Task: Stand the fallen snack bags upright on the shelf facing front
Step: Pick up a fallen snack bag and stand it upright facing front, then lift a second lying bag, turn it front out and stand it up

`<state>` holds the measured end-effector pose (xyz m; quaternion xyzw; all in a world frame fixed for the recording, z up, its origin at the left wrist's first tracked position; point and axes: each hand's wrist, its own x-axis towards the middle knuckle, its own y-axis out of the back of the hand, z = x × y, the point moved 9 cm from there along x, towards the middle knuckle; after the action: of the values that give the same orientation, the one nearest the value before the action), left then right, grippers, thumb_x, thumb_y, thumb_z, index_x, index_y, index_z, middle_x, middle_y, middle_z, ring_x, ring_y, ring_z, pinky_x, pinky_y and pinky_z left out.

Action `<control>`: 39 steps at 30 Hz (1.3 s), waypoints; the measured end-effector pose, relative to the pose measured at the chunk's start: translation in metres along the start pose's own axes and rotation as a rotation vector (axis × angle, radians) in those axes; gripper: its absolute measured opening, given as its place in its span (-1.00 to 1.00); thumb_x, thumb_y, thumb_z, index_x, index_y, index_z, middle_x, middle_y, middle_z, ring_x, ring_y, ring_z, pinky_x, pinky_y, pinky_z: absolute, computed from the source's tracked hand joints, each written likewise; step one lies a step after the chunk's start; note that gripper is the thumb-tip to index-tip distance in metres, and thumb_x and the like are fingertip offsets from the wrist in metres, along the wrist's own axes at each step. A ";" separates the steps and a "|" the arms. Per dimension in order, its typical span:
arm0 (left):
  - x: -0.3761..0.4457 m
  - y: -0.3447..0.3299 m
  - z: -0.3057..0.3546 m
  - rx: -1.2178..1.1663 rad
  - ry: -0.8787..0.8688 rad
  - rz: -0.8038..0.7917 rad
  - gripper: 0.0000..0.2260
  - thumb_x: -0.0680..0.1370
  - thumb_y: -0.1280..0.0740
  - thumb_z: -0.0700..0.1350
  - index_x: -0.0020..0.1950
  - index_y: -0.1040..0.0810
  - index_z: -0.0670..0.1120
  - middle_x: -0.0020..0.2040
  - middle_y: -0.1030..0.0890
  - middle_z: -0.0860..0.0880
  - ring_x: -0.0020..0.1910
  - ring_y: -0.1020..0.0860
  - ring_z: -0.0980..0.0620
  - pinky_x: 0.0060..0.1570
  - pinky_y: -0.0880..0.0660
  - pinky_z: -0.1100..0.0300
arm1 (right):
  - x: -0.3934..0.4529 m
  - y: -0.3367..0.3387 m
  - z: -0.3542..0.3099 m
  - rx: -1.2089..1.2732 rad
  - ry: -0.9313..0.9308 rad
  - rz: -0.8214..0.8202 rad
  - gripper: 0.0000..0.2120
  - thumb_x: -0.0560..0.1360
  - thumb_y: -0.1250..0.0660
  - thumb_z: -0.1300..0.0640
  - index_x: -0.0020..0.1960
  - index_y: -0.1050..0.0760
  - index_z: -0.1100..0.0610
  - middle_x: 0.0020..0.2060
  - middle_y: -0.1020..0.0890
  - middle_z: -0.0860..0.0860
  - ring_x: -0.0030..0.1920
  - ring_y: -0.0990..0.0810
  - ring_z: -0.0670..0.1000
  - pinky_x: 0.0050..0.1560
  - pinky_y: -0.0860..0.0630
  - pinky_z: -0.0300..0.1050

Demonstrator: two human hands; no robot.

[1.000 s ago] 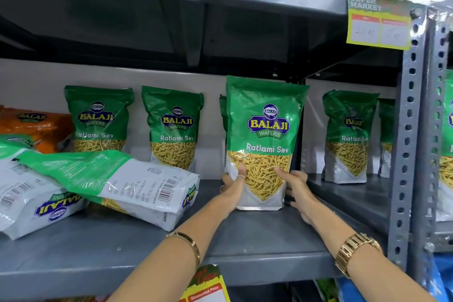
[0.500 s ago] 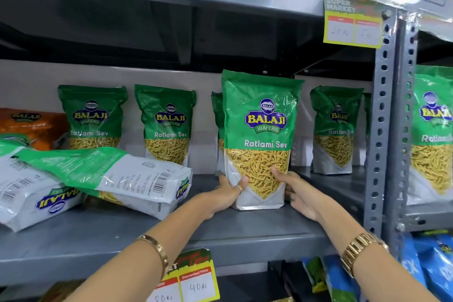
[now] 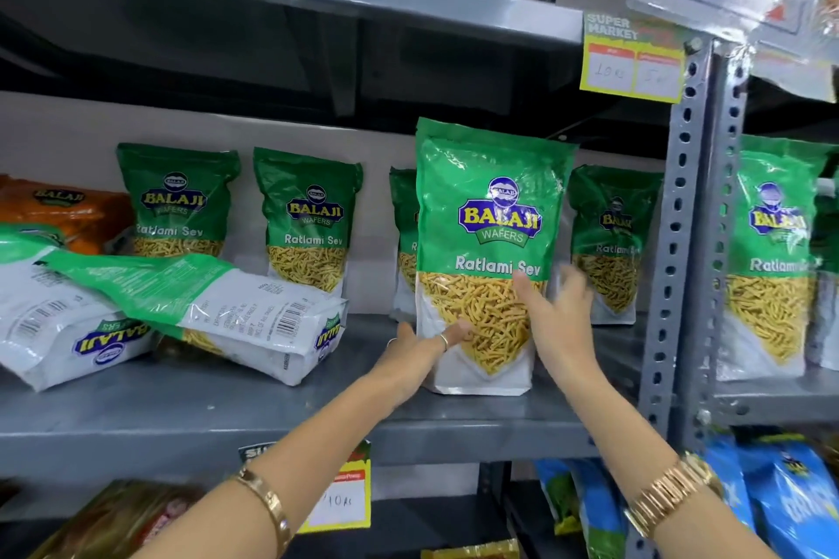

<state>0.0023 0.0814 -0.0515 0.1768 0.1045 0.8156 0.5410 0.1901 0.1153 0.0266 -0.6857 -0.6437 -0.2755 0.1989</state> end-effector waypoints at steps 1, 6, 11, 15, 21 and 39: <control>-0.001 0.002 0.005 -0.061 -0.042 0.036 -0.06 0.27 -0.36 0.33 0.46 -0.08 -0.10 0.47 -0.28 -0.07 0.39 -0.30 -0.07 0.27 -0.26 0.06 | 0.002 0.007 -0.032 -0.090 0.165 0.095 -0.39 0.45 -0.29 -0.10 0.37 -0.22 0.18 0.33 -0.35 0.14 0.20 -0.31 -0.05 0.23 -0.25 -0.10; -0.002 -0.003 0.015 -0.115 -0.181 0.013 -0.05 0.08 -0.62 0.01 0.34 -0.17 0.01 0.29 -0.39 0.07 0.26 -0.36 0.06 0.26 -0.33 0.16 | 0.028 -0.014 -0.144 -0.441 0.711 0.177 -0.61 0.54 -0.16 0.19 0.35 -0.30 0.24 0.29 -0.45 0.18 0.31 -0.37 0.15 0.32 -0.28 -0.01; 0.001 -0.001 0.011 -0.021 -0.208 0.022 -0.17 0.19 -0.57 -0.10 0.32 -0.16 0.04 0.27 -0.43 0.03 0.18 -0.40 0.04 0.10 -0.35 0.21 | 0.077 -0.062 -0.171 -0.962 0.782 0.053 -0.55 0.50 -0.14 0.36 0.37 -0.26 0.19 0.24 -0.51 0.17 0.30 -0.40 0.14 0.46 0.03 0.22; 0.004 -0.003 0.012 0.038 -0.214 0.006 -0.14 0.23 -0.54 -0.07 0.39 -0.10 0.01 0.32 -0.39 -0.02 0.26 -0.38 -0.03 0.25 -0.37 0.09 | 0.092 -0.063 -0.188 -1.090 0.841 0.118 -0.68 0.42 -0.18 0.43 0.05 -0.55 0.17 -0.11 -0.68 0.16 0.03 -0.57 0.17 0.48 0.05 0.19; 0.007 -0.003 0.010 0.028 -0.226 -0.001 -0.14 0.24 -0.54 -0.08 0.39 -0.10 0.02 0.34 -0.38 -0.01 0.25 -0.38 0.01 0.18 -0.35 0.19 | 0.091 -0.050 -0.182 -0.813 0.813 0.178 -0.78 0.49 -0.25 0.26 0.09 -0.56 0.14 -0.07 -0.67 0.20 0.02 -0.57 0.22 0.28 -0.34 0.09; -0.105 0.161 0.023 -0.259 -0.554 1.038 -0.43 0.40 -0.16 -0.42 0.40 -0.23 -0.13 0.39 -0.32 -0.08 0.34 -0.26 0.09 0.08 -0.14 0.65 | -0.010 -0.142 -0.187 -0.640 1.043 -0.112 -0.79 0.48 -0.16 0.34 0.05 -0.50 0.30 -0.07 -0.59 0.26 -0.06 -0.54 0.23 -0.20 -0.52 0.09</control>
<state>-0.0878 -0.0788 0.0098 0.3432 -0.2402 0.9029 0.0965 0.0260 0.0035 0.1524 -0.4514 -0.3821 -0.7643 0.2570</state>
